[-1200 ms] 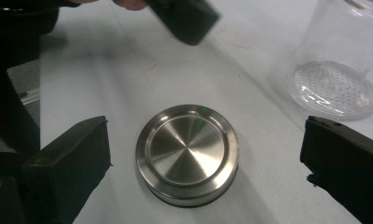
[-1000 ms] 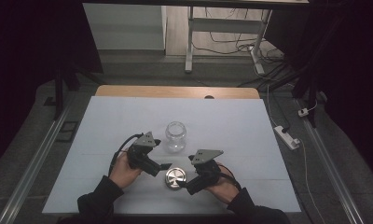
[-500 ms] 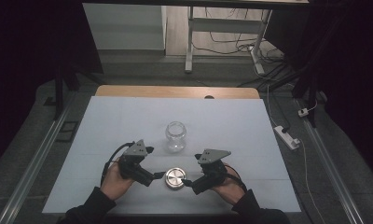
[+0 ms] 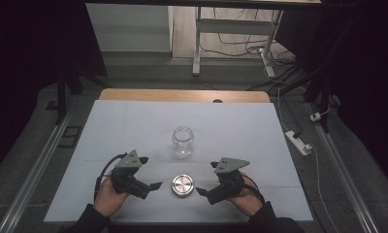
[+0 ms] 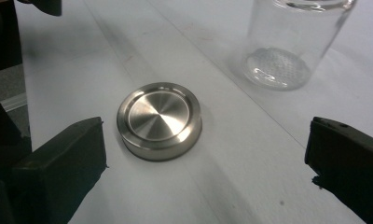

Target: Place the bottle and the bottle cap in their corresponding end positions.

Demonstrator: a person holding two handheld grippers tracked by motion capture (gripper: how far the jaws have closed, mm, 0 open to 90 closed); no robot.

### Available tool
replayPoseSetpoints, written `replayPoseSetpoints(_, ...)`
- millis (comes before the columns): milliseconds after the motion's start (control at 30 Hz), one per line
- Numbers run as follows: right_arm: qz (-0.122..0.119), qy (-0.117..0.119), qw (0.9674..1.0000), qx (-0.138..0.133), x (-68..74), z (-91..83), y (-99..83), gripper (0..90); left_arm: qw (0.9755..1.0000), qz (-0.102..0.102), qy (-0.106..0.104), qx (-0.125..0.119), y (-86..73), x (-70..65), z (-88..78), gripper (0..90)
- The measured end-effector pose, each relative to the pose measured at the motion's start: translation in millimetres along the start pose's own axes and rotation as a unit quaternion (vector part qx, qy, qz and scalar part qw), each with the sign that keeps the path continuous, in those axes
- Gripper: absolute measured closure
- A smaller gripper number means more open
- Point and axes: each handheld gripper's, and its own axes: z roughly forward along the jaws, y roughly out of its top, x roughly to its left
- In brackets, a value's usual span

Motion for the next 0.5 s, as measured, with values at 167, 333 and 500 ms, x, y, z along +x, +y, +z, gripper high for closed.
replayPoseSetpoints(167,0.008,-0.012,0.9999,-0.002,-3.5,-7.5,-5.7,0.0,0.9999,-0.009,0.004,-0.001,-9.0,-0.3,-8.1,0.0)
replayPoseSetpoints(333,0.020,-0.021,0.9996,-0.004,-6.8,-14.6,-10.7,0.0,0.9998,-0.018,0.011,-0.004,-16.6,-2.4,-15.6,0.0)
replayPoseSetpoints(500,0.026,-0.033,0.9991,-0.005,-9.8,-23.7,-15.7,0.0,0.9995,-0.021,0.022,-0.007,-24.3,-4.6,-24.9,0.0)
